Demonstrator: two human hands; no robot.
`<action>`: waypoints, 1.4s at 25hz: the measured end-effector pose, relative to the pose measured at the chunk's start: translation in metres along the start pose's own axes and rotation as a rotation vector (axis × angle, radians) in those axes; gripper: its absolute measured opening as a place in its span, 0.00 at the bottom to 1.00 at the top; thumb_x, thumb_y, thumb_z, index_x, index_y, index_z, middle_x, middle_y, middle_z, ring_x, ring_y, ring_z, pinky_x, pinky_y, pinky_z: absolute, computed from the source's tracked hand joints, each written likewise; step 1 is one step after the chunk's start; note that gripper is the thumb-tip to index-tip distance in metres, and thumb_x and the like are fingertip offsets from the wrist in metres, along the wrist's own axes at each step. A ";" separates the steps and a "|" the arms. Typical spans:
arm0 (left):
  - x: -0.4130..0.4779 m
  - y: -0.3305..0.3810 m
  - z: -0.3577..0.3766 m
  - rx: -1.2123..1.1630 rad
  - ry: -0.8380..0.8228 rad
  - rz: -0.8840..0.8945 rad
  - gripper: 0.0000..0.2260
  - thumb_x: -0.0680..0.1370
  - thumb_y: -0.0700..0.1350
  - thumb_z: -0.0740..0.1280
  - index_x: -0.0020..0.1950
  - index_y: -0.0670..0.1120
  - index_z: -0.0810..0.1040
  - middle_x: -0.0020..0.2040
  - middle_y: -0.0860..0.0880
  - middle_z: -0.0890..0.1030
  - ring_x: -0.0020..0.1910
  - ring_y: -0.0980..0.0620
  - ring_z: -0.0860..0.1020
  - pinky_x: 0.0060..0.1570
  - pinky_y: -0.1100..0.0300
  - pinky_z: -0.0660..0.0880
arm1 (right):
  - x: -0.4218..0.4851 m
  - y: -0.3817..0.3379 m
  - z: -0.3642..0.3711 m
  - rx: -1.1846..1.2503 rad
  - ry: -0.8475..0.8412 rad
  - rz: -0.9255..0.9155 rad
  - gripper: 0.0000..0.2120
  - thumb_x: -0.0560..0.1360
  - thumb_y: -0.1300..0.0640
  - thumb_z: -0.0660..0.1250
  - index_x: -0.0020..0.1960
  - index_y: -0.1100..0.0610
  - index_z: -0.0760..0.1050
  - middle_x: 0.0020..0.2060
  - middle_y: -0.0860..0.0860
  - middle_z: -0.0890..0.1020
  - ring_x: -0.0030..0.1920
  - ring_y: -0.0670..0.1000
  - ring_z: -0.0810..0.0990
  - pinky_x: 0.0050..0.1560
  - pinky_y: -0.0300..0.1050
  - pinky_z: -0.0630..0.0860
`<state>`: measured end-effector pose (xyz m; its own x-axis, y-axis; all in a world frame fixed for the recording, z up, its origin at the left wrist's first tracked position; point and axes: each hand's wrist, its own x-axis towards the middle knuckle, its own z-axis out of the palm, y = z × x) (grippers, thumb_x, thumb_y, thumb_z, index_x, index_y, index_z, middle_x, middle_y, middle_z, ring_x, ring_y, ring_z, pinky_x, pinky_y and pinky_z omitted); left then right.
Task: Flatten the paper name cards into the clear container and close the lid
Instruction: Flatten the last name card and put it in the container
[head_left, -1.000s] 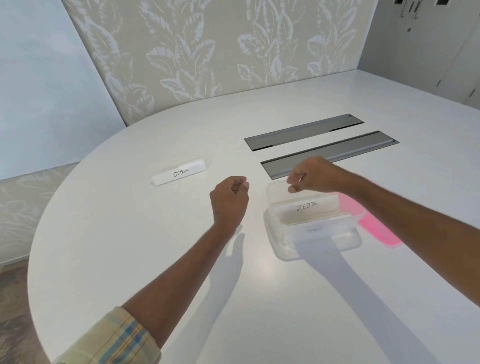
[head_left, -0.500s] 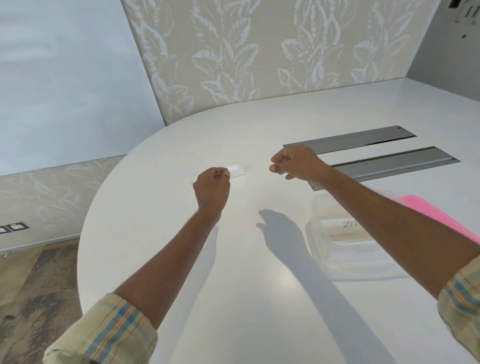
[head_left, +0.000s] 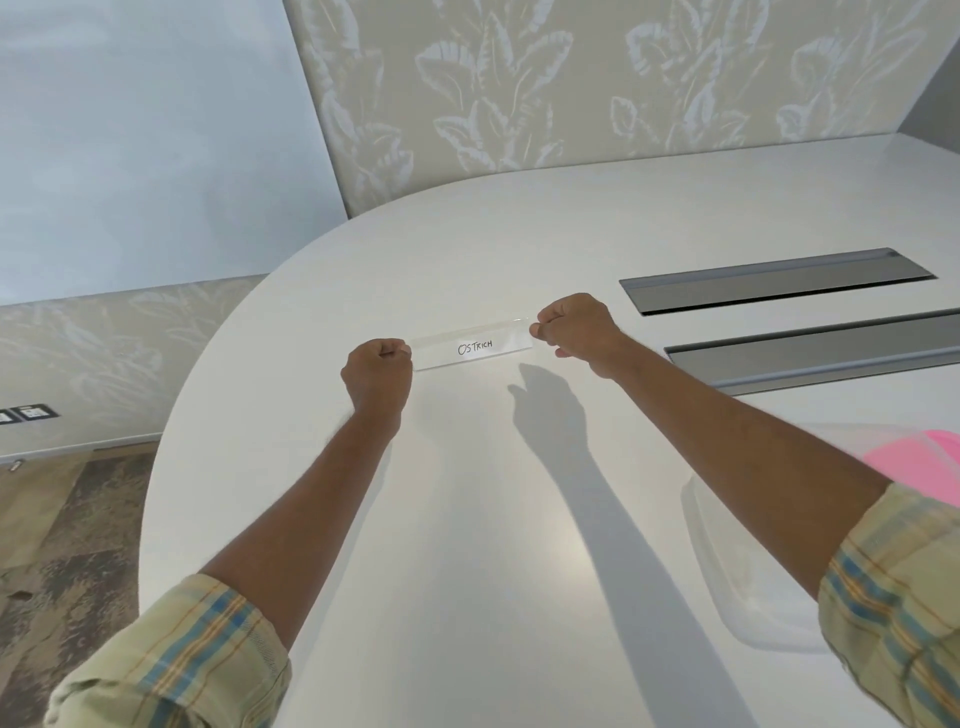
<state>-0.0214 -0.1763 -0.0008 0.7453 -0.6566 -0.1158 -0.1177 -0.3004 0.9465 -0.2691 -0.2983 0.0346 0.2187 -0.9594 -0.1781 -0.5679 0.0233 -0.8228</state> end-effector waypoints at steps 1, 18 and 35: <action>0.008 -0.004 0.003 0.006 0.002 -0.005 0.08 0.79 0.41 0.68 0.52 0.44 0.87 0.48 0.45 0.88 0.54 0.42 0.87 0.52 0.50 0.84 | 0.008 0.002 0.005 -0.012 0.011 0.022 0.21 0.76 0.60 0.74 0.58 0.76 0.75 0.47 0.50 0.71 0.44 0.53 0.72 0.65 0.64 0.80; 0.057 -0.029 0.031 -0.019 0.048 -0.044 0.10 0.72 0.40 0.76 0.32 0.51 0.85 0.29 0.51 0.84 0.33 0.47 0.83 0.44 0.43 0.88 | 0.044 0.005 0.040 -0.046 0.049 0.041 0.24 0.73 0.69 0.64 0.32 0.49 0.54 0.35 0.52 0.57 0.40 0.54 0.56 0.40 0.50 0.51; -0.040 0.054 0.015 -0.144 -0.092 0.083 0.04 0.73 0.39 0.80 0.46 0.42 0.89 0.41 0.47 0.89 0.33 0.51 0.86 0.47 0.55 0.87 | -0.049 -0.018 -0.081 -0.197 0.185 -0.049 0.05 0.70 0.72 0.58 0.37 0.68 0.71 0.37 0.60 0.67 0.42 0.53 0.63 0.41 0.47 0.57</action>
<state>-0.0671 -0.1771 0.0507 0.6731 -0.7374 -0.0563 -0.0760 -0.1447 0.9865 -0.3333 -0.2744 0.1021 0.1116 -0.9935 -0.0241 -0.7078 -0.0624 -0.7036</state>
